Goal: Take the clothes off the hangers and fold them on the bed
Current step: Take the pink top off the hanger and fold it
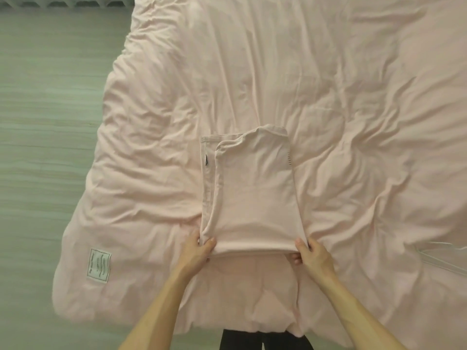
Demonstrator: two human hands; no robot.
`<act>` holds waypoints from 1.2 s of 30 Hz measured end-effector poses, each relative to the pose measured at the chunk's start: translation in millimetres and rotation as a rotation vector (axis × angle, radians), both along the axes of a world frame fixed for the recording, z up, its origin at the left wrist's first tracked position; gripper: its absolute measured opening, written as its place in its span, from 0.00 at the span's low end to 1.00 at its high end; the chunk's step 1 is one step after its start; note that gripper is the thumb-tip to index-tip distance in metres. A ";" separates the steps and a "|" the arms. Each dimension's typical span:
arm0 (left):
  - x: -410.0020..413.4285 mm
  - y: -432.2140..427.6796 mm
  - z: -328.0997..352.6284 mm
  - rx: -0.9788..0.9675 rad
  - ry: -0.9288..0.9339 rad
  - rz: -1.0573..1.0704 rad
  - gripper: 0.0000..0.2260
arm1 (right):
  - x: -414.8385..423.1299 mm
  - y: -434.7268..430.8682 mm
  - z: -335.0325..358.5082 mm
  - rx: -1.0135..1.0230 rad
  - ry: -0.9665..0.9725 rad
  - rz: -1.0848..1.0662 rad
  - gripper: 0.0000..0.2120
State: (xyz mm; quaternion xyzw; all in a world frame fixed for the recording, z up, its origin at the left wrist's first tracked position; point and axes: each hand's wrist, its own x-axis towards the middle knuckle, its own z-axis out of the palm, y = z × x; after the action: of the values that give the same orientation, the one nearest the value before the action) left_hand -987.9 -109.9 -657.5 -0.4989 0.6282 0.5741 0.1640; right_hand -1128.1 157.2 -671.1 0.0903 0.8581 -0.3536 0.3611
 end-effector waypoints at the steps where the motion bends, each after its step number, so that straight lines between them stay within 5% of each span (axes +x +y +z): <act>1: 8.6 8.7 5.2 0.025 -0.011 -0.004 0.07 | 8.1 7.3 3.6 -0.006 -0.014 -0.003 0.12; 6: 32.4 32.5 24.8 0.064 0.023 -0.002 0.25 | 21.5 23.9 30.9 -0.119 -0.049 -0.108 0.06; 9: 26.3 30.5 32.9 0.066 0.142 0.032 0.34 | 5.9 18.6 42.7 -0.205 -0.039 -0.138 0.18; 13: 6.3 20.7 46.7 -0.012 0.203 0.051 0.20 | -26.7 -1.1 51.9 -0.307 -0.109 -0.185 0.13; 18: -19.5 -12.1 56.8 0.146 0.138 0.094 0.09 | -70.6 -14.3 64.8 -0.396 -0.195 -0.088 0.13; 22: -46.2 -44.0 62.9 0.201 0.233 -0.092 0.11 | -104.4 -24.2 60.2 -0.291 -0.020 0.069 0.03; 26: -82.2 -66.3 50.2 -0.142 0.209 -0.290 0.06 | -133.6 -45.6 34.1 -0.141 0.292 0.120 0.14; 33: -143.1 -70.9 8.3 -0.053 0.301 0.174 0.12 | -147.6 -102.2 1.8 -0.154 0.345 -0.094 0.13; 36: -157.7 -71.3 -6.7 -0.105 0.298 0.183 0.13 | -159.2 -117.4 -3.0 -0.112 0.406 -0.136 0.13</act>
State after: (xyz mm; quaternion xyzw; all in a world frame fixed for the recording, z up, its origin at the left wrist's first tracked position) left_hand -1145.6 -181.3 -664.2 -0.4712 0.6268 0.6205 -0.0099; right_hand -1287.3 39.7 -674.0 0.0546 0.8842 -0.4352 0.1608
